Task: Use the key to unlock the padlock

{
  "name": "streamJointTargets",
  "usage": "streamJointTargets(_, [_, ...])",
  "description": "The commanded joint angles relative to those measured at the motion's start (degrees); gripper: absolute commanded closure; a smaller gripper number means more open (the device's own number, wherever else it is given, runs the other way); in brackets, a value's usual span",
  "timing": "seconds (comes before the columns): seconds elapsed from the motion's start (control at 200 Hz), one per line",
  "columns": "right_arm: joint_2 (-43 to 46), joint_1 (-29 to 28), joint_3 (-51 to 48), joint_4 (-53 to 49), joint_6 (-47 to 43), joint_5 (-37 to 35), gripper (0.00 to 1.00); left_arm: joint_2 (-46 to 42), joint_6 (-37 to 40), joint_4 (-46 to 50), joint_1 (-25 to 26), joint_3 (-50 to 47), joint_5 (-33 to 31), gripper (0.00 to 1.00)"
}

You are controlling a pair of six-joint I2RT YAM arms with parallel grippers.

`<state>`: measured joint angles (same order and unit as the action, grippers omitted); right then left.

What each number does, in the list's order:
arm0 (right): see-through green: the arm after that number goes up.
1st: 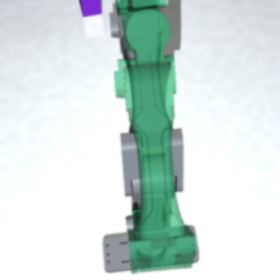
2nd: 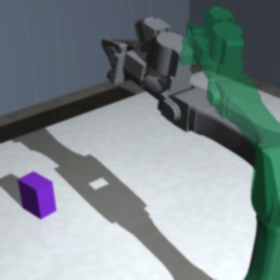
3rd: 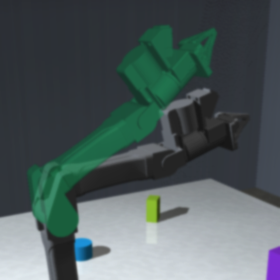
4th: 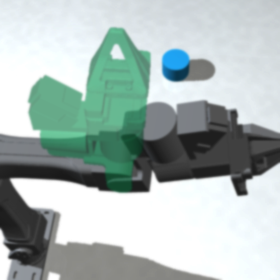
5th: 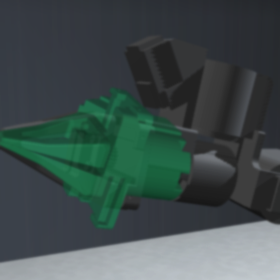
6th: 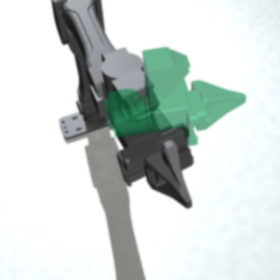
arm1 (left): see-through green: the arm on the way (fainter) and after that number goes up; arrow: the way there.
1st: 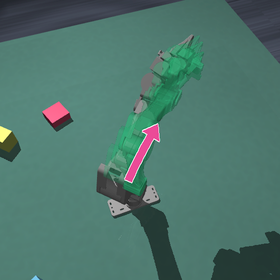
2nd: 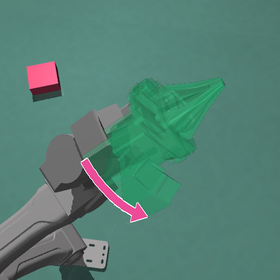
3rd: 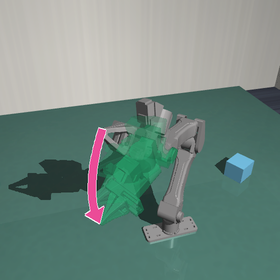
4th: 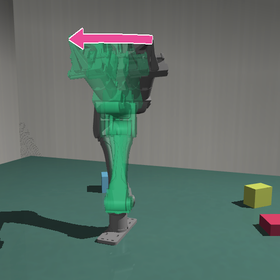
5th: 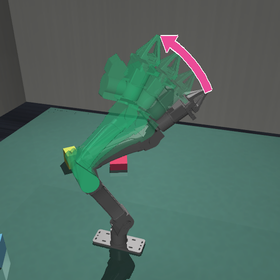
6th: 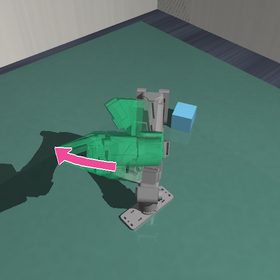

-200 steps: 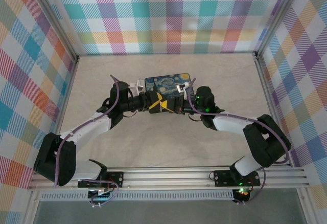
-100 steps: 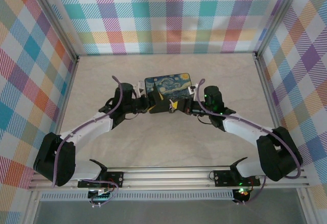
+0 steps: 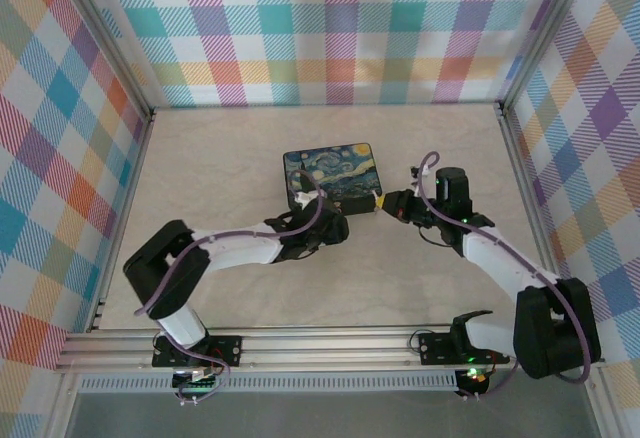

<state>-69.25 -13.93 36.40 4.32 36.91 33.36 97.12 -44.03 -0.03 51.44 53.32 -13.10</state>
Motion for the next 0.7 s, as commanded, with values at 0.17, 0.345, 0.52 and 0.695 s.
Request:
streamJointTargets(0.17, [-2.6,0.4,-1.0,0.8,-2.4,1.6,1.00,9.2,-0.8,-0.8,2.9,7.8,-16.1,0.37])
streamJointTargets(0.345, [-1.8,0.4,1.0,-2.8,-5.5,1.2,1.00,14.1,-1.3,2.8,3.3,12.7,-19.3,0.39])
streamJointTargets(0.52, [0.6,0.5,2.4,-6.6,-8.1,1.2,1.00,17.0,-2.3,4.5,3.2,16.0,-20.3,0.43])
streamJointTargets(0.695, [0.6,0.5,2.1,-8.2,-9.2,2.0,1.00,20.1,-3.1,9.6,3.0,19.8,-22.9,0.48])
